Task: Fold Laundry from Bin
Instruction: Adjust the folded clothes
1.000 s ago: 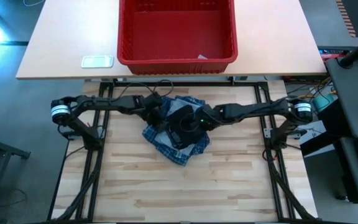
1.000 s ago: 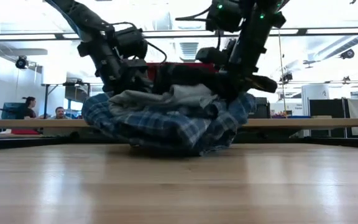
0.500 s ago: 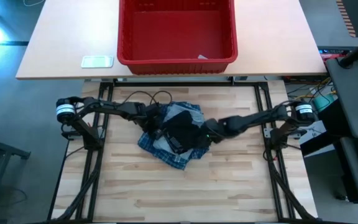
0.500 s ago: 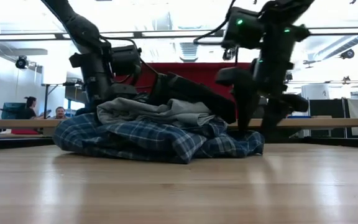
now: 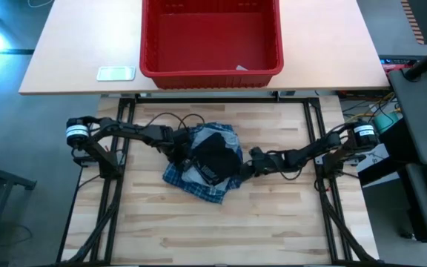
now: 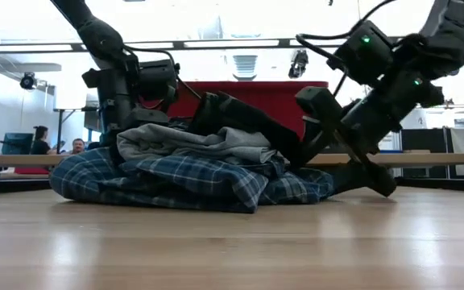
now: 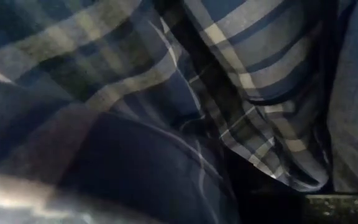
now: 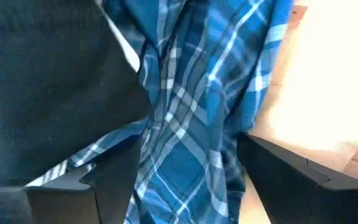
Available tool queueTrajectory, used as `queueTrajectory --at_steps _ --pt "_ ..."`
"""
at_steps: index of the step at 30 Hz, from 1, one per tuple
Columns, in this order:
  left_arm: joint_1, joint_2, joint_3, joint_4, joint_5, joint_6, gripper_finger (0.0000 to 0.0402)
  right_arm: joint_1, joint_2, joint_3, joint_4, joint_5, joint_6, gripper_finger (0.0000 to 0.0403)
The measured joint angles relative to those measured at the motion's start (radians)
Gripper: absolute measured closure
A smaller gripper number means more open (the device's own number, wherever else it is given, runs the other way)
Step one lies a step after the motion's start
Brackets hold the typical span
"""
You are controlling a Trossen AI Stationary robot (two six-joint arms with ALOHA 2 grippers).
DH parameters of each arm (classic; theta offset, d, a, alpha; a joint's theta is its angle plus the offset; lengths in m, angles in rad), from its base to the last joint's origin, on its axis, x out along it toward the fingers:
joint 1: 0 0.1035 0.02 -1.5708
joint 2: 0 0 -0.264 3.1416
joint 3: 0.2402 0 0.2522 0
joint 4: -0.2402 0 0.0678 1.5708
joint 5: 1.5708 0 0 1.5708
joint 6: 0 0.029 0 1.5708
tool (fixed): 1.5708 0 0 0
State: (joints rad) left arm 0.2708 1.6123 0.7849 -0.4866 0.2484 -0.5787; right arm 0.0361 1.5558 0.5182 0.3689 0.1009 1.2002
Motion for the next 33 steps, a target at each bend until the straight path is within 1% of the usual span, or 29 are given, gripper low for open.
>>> queueTrajectory --at_steps 4,7,11,14,17,19,21,25,26,28,31,33 --pt "-0.005 0.0 0.0 0.007 0.0 -0.007 0.0363 -0.022 0.04 -0.043 0.169 -0.008 -0.006 0.0125" --pt "-0.006 0.0 0.001 0.017 0.0 -0.007 0.0363 -0.042 0.099 -0.01 0.275 -0.029 -0.042 0.0122" --pt "-0.006 0.001 -0.001 0.026 0.0 -0.007 0.0363 -0.055 0.177 0.063 0.291 -0.067 -0.099 0.0123" --pt "-0.006 0.003 -0.002 0.028 -0.001 -0.009 0.0363 -0.056 0.223 0.125 0.263 -0.058 -0.109 0.0132" --pt "-0.006 0.003 0.0 0.027 -0.005 -0.011 0.0363 -0.057 0.242 0.173 0.181 -0.025 -0.067 0.0159" --pt "-0.006 -0.002 0.003 0.026 -0.012 -0.011 0.0363 -0.057 0.24 0.198 0.122 -0.022 -0.063 0.0192" --pt "-0.007 -0.012 0.012 0.018 -0.03 -0.011 0.0363 -0.057 0.228 0.227 0.052 -0.023 -0.072 0.0236" --pt "-0.006 -0.034 0.066 -0.017 -0.051 -0.011 0.0364 -0.061 0.19 0.303 -0.146 -0.034 -0.097 0.0353" --pt "-0.006 -0.036 0.086 -0.033 -0.052 -0.009 0.0365 -0.063 0.179 0.33 -0.196 -0.038 -0.107 0.0373" --pt "-0.006 -0.037 0.135 -0.077 -0.057 0.001 0.0371 -0.069 0.151 0.39 -0.317 -0.047 -0.126 0.0381" --pt "-0.005 -0.038 0.223 -0.164 -0.085 0.037 0.0392 -0.077 0.107 0.508 -0.5 -0.05 -0.173 0.0387" --pt "-0.004 -0.039 0.28 -0.225 -0.1 0.063 0.0395 -0.087 0.084 0.592 -0.63 -0.052 -0.201 0.0387"
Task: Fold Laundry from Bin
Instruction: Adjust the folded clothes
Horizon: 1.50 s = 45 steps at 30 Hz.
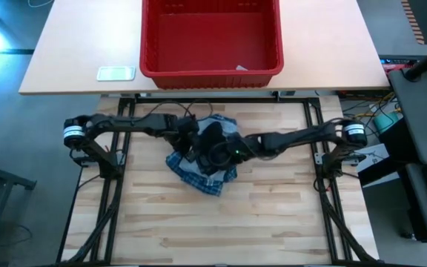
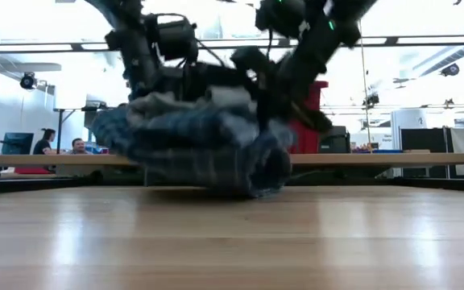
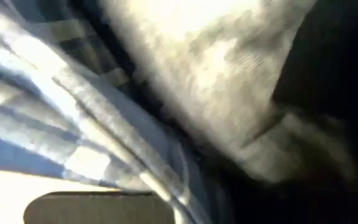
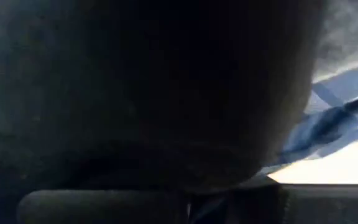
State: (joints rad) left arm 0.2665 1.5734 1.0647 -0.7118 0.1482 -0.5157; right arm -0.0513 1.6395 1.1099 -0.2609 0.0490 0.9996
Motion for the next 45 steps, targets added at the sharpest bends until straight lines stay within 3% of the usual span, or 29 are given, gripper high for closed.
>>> queueTrajectory --at_steps 11,19,26,31,38,45 --pt "0.092 -0.022 0.378 -0.308 0.003 0.115 0.04 -0.108 -0.05 0.45 -0.451 0.008 -0.138 0.0388" --pt "0.186 -0.042 0.647 -0.43 0.001 0.158 0.0401 -0.196 -0.047 0.719 -0.555 0.029 -0.236 0.0389" --pt "0.339 -0.04 0.821 -0.45 0.007 0.202 0.0401 -0.308 0.036 0.913 -0.572 0.029 -0.338 0.039" --pt "0.412 -0.04 0.859 -0.441 0.023 0.217 0.0401 -0.364 0.113 1.041 -0.572 0.02 -0.423 0.039" --pt "0.423 -0.04 0.852 -0.399 0.012 0.201 0.0402 -0.384 0.219 1.204 -0.613 -0.021 -0.507 0.039" --pt "0.342 -0.058 0.785 -0.559 -0.071 0.186 0.0401 -0.272 0.279 1.177 -0.733 -0.023 -0.502 0.039"
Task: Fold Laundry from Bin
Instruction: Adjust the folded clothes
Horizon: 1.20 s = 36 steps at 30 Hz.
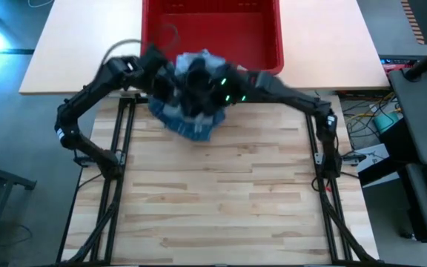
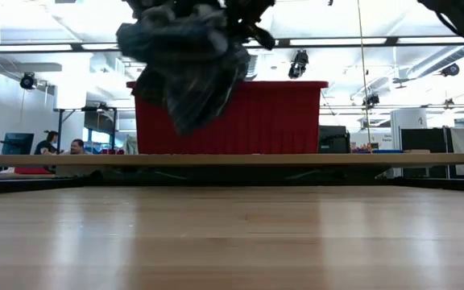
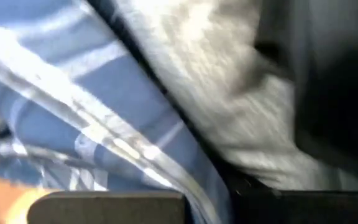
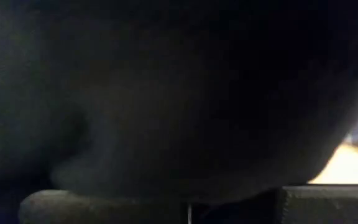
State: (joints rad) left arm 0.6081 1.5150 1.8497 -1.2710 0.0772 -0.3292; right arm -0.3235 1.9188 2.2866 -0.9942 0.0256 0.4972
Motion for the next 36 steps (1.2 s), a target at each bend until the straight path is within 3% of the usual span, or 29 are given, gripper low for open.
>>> queueTrajectory --at_steps 4,8,13,18,23,27,32,36 --pt "-0.098 -0.077 -0.191 0.024 -0.024 -0.08 0.0401 0.092 0.018 -0.061 -0.005 0.023 0.056 0.039" --pt "-0.225 -0.214 -0.477 0.166 -0.012 -0.233 0.0401 0.186 0.035 -0.158 0.029 0.043 0.141 0.039" --pt "-0.399 -0.395 -0.828 0.314 -0.012 -0.455 0.0401 0.31 0.07 -0.335 0.22 0.053 0.261 0.039" --pt "-0.635 -0.528 -1.078 0.42 -0.01 -0.698 0.0401 0.431 0.125 -0.452 0.461 0.051 0.32 0.039" --pt "-0.852 -0.595 -1.19 0.435 -0.019 -0.909 0.0401 0.519 0.204 -0.458 0.574 0.031 0.332 0.0375" --pt "-0.977 -0.599 -1.223 0.436 -0.016 -0.989 0.0398 0.559 0.276 -0.402 0.569 -0.046 0.37 0.0323" --pt "-1.057 -0.573 -1.244 0.429 0.04 -1.019 0.038 0.595 0.328 -0.345 0.532 -0.095 0.374 0.024" --pt "-1.075 -0.545 -1.268 0.423 0.096 -1.02 0.0364 0.619 0.277 -0.334 0.421 -0.105 0.33 0.0184"
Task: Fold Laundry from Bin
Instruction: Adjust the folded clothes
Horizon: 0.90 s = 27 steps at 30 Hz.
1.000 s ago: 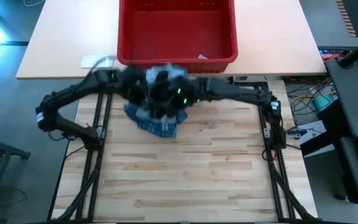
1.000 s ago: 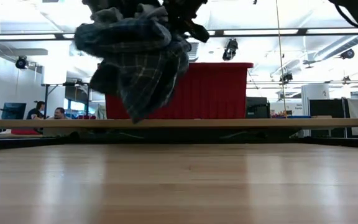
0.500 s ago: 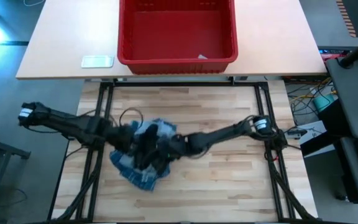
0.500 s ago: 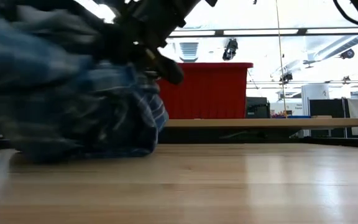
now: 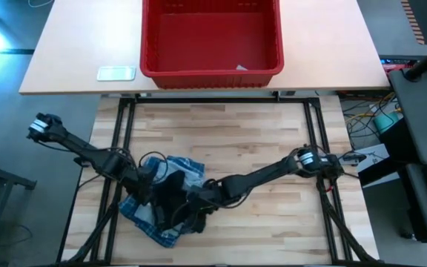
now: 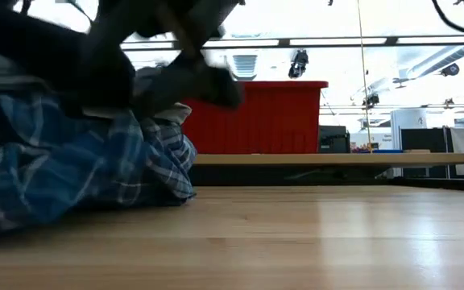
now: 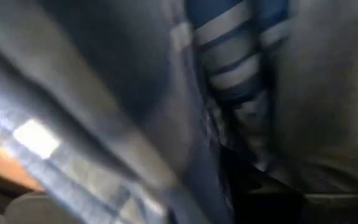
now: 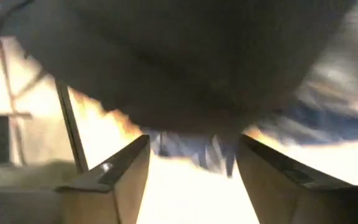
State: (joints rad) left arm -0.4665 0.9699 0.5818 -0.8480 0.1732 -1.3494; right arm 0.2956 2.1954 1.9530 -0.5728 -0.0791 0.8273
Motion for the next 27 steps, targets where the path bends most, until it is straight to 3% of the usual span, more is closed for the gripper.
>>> queueTrajectory --at_steps 5,8,11,15,20,24,27 --pt "0.0 0.034 -0.055 -0.001 0.067 -0.002 0.0336 0.014 -0.099 -0.023 -0.246 0.024 -0.115 0.0136" --pt "-0.004 0.053 -0.072 0.0 0.085 0.002 0.0314 0.012 -0.151 -0.072 -0.364 0.164 -0.23 0.0124" --pt "-0.009 0.056 -0.08 0.005 0.083 0.014 0.0291 -0.018 -0.185 -0.162 -0.349 0.261 -0.355 0.0125" --pt "-0.021 0.049 -0.088 0.013 0.07 0.016 0.0267 -0.086 -0.183 -0.33 -0.143 0.266 -0.514 0.0145" --pt "-0.044 0.044 -0.095 0.025 0.027 0.034 0.0255 -0.147 -0.16 -0.538 0.271 0.259 -0.746 0.0177" --pt "-0.046 0.046 -0.105 0.034 -0.004 0.054 0.0257 -0.171 -0.1 -0.579 0.529 0.15 -0.782 0.0191" --pt "-0.046 0.05 -0.112 0.055 -0.019 0.092 0.0261 -0.17 -0.05 -0.571 0.669 0.143 -0.744 0.0204"
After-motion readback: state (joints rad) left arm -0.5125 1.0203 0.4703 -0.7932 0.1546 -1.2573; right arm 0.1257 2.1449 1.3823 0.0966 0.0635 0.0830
